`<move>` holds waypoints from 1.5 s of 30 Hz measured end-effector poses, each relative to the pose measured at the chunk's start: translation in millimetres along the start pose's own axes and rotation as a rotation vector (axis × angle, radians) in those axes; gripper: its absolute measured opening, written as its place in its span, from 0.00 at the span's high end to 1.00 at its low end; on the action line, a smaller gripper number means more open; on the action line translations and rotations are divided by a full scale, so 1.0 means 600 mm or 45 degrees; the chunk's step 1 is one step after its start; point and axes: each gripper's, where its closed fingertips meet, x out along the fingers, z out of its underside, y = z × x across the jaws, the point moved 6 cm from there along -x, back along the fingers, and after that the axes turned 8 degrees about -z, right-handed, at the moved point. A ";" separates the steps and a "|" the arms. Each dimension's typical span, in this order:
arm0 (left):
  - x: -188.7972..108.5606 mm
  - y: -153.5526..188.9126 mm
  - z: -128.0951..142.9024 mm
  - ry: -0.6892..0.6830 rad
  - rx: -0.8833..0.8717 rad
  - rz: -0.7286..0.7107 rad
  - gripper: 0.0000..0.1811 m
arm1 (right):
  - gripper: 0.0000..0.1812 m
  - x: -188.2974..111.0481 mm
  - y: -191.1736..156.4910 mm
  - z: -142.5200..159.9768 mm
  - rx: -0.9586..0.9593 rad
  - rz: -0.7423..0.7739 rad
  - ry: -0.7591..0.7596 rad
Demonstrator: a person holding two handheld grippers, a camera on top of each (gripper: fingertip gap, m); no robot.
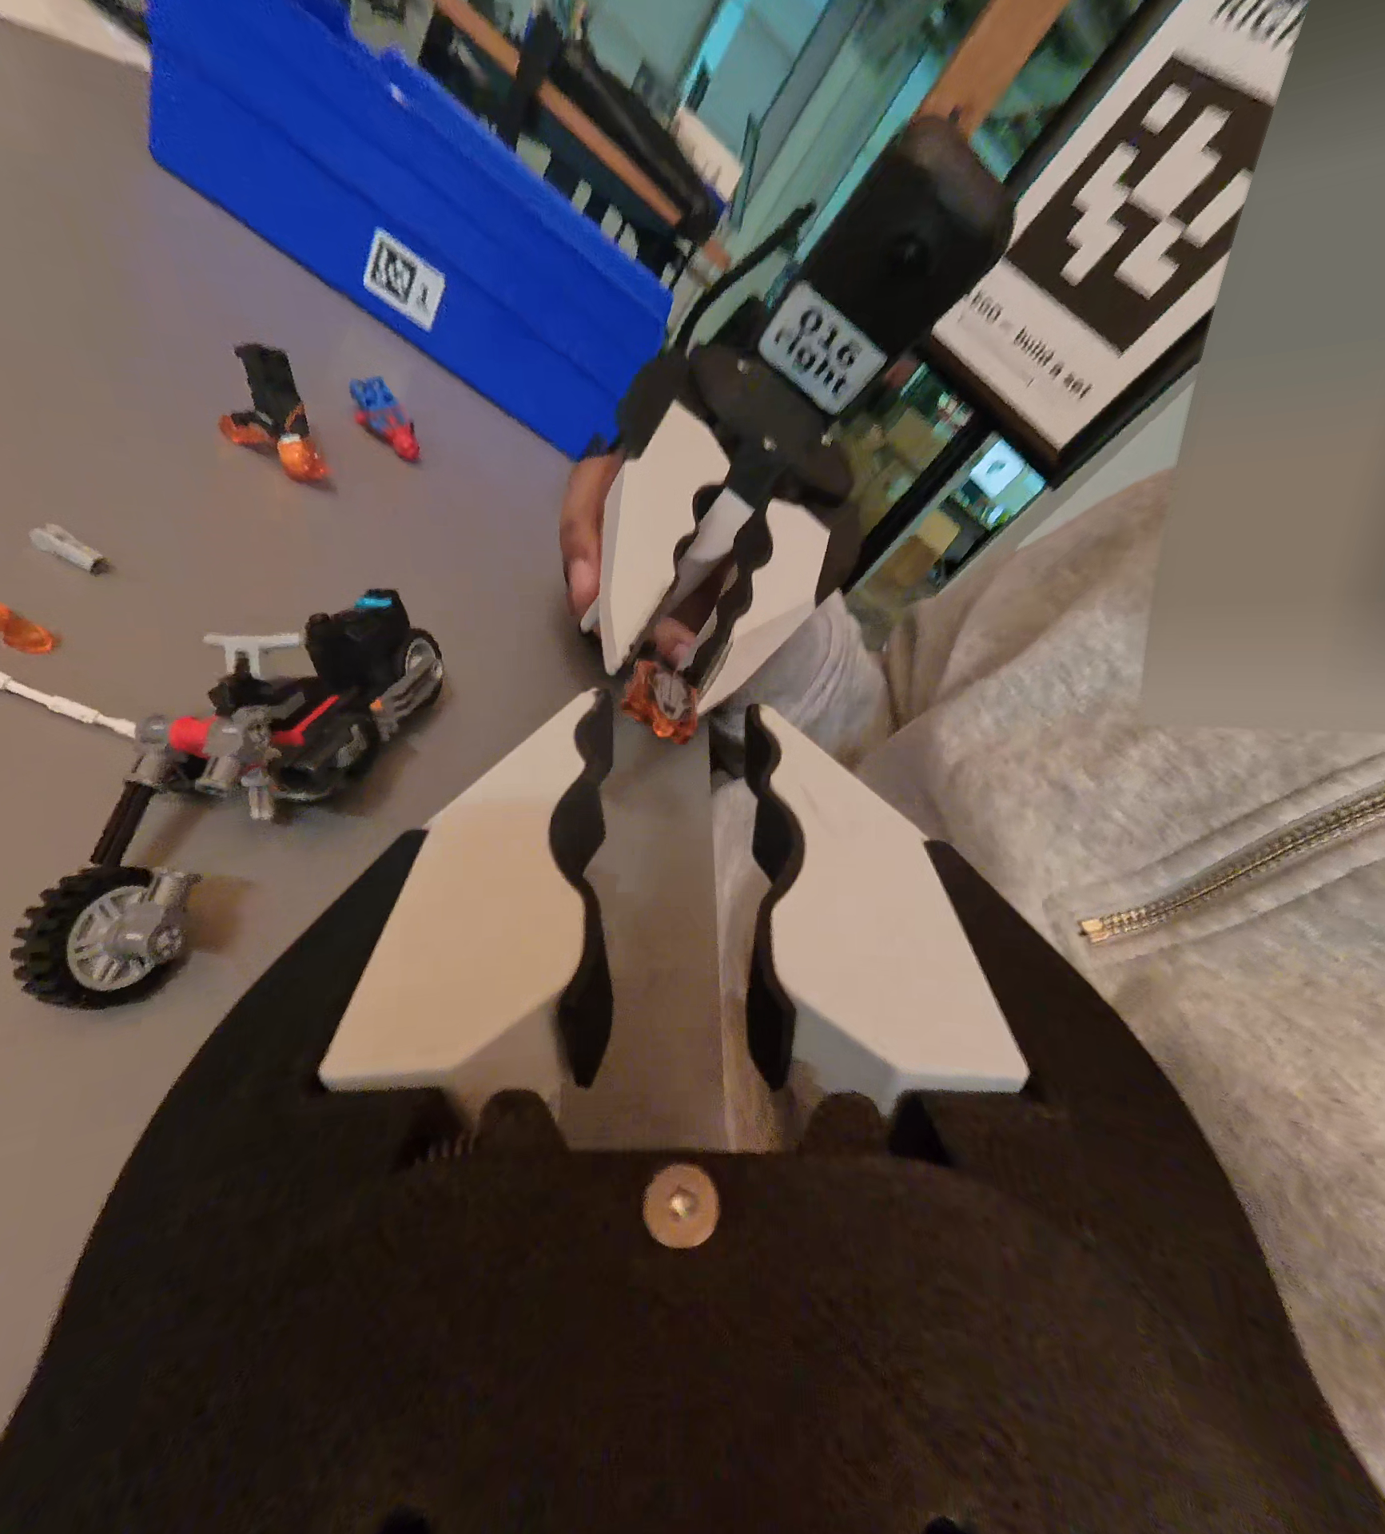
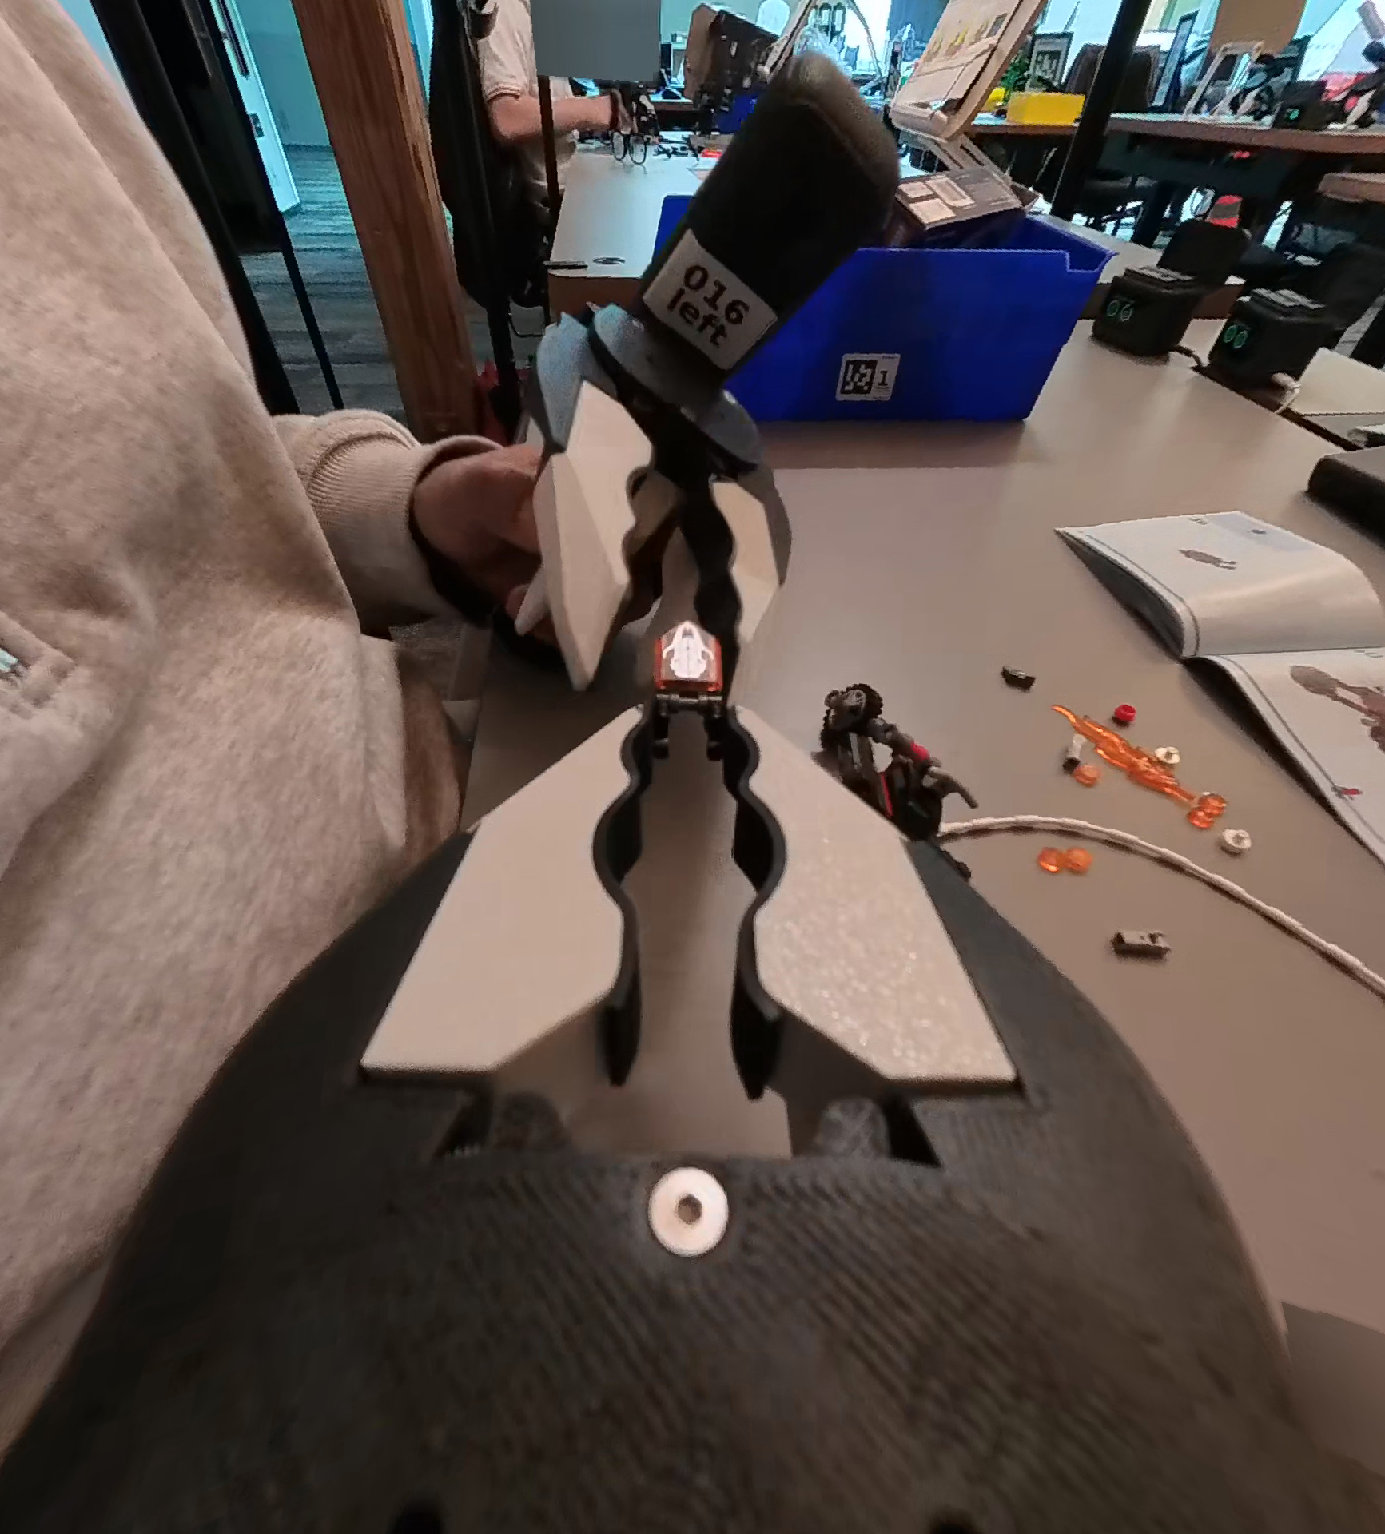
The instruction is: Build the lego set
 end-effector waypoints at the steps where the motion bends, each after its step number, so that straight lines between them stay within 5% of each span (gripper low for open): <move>1: 0.004 0.001 0.005 -0.047 0.014 -0.008 0.85 | 0.93 0.001 -0.001 0.000 -0.001 -0.007 -0.004; 16: 0.000 0.007 0.018 -0.185 0.209 -0.091 0.90 | 0.92 0.012 -0.014 0.014 0.079 -0.134 -0.124; 45: 0.000 0.006 0.019 -0.181 0.207 -0.101 0.92 | 0.92 0.006 -0.009 0.014 0.199 -0.201 -0.103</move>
